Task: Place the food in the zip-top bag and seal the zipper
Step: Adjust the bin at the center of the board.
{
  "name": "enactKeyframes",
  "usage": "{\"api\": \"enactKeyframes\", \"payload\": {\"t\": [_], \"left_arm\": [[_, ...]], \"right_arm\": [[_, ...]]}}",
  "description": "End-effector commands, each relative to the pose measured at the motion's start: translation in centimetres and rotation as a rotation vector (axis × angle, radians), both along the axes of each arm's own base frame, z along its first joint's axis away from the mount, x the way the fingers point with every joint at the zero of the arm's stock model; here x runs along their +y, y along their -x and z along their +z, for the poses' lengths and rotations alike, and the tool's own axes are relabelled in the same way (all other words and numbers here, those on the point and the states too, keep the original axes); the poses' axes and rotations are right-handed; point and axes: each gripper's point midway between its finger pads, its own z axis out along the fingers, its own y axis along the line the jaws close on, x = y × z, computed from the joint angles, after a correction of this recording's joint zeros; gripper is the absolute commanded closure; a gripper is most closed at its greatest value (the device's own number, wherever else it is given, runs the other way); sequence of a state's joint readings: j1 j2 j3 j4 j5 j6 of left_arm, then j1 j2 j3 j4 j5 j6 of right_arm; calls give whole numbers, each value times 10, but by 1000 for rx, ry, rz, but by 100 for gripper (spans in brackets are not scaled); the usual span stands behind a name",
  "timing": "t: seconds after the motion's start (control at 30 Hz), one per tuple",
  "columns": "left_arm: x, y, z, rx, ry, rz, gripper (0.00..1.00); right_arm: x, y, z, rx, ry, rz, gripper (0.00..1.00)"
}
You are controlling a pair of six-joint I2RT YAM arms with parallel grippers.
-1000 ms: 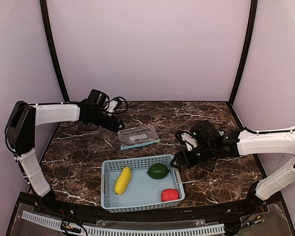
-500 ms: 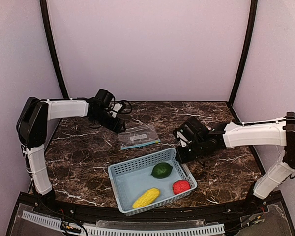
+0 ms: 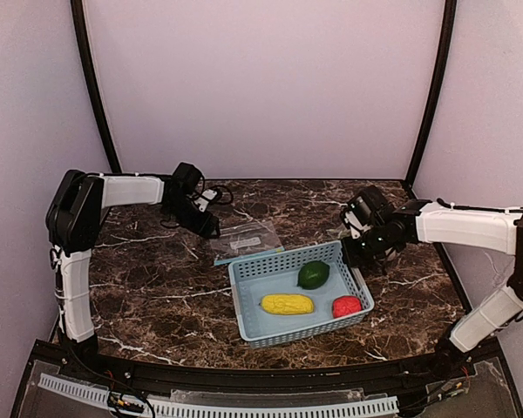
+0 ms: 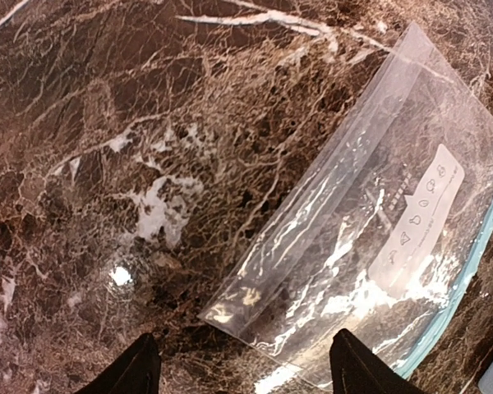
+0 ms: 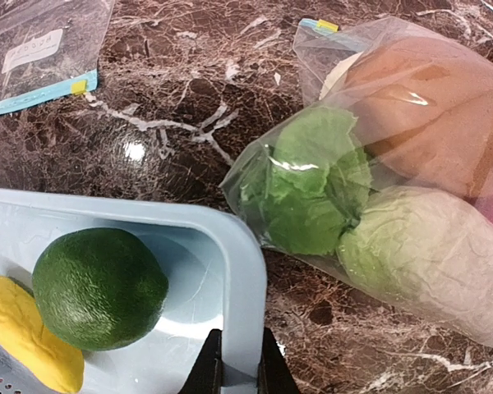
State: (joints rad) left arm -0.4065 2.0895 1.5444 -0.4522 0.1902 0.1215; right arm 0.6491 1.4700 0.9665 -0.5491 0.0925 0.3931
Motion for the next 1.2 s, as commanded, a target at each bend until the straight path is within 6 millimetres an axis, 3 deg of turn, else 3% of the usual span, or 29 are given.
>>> {"api": "enactKeyframes", "payload": {"t": [0.0, 0.27, 0.6, 1.03, 1.17], "left_arm": [[-1, 1, 2, 33, 24, -16, 29], [-6, 0, -5, 118, 44, 16, 31], [-11, 22, -14, 292, 91, 88, 30], [-22, 36, -15, 362, 106, 80, 31], [-22, 37, -15, 364, 91, 83, 39]], "right_arm": [[-9, -5, 6, -24, 1, -2, 99], [-12, -1, 13, -35, -30, -14, 99], [-10, 2, 24, -66, -77, -7, 99], [-9, 3, 28, -88, -96, -2, 99], [-9, 4, 28, -93, -104, -1, 99]]}}
